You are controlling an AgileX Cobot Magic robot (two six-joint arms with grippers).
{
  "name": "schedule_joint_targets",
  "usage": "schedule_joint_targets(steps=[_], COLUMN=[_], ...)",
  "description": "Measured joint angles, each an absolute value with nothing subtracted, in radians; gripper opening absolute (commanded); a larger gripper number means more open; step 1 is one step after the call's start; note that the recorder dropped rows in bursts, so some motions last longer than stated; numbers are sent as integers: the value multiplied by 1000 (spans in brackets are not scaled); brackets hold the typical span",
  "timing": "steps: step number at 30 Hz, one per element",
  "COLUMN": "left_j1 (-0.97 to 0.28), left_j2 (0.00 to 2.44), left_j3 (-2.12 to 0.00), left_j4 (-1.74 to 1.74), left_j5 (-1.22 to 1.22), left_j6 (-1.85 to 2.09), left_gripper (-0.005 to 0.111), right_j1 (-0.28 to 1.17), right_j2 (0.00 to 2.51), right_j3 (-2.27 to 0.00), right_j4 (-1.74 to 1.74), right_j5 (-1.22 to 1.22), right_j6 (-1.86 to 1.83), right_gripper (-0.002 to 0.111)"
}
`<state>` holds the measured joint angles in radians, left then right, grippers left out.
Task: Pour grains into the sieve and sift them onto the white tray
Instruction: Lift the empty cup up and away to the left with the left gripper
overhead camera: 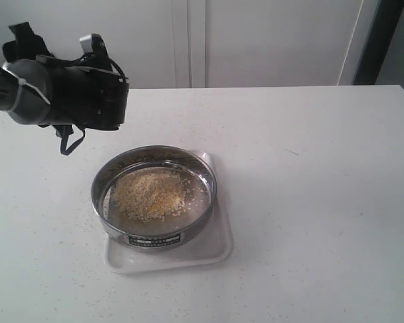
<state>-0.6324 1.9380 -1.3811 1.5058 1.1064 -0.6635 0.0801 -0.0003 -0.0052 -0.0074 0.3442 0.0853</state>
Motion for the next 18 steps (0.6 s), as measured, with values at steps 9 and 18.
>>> schedule_joint_targets(steps=[9, 18], left_j1=[-632, -594], left_j2=[1938, 1870], left_j3=[-1381, -1381], left_j4=[1512, 1544], left_j5=[1072, 1008], left_j6=[-665, -929], left_gripper=[0, 0], right_j1=[80, 80], right_j2=[0, 0], right_j3=[-5, -5], right_j4=[-7, -7], right_j5=[344, 344], right_j6=[85, 85], right_gripper=[0, 0])
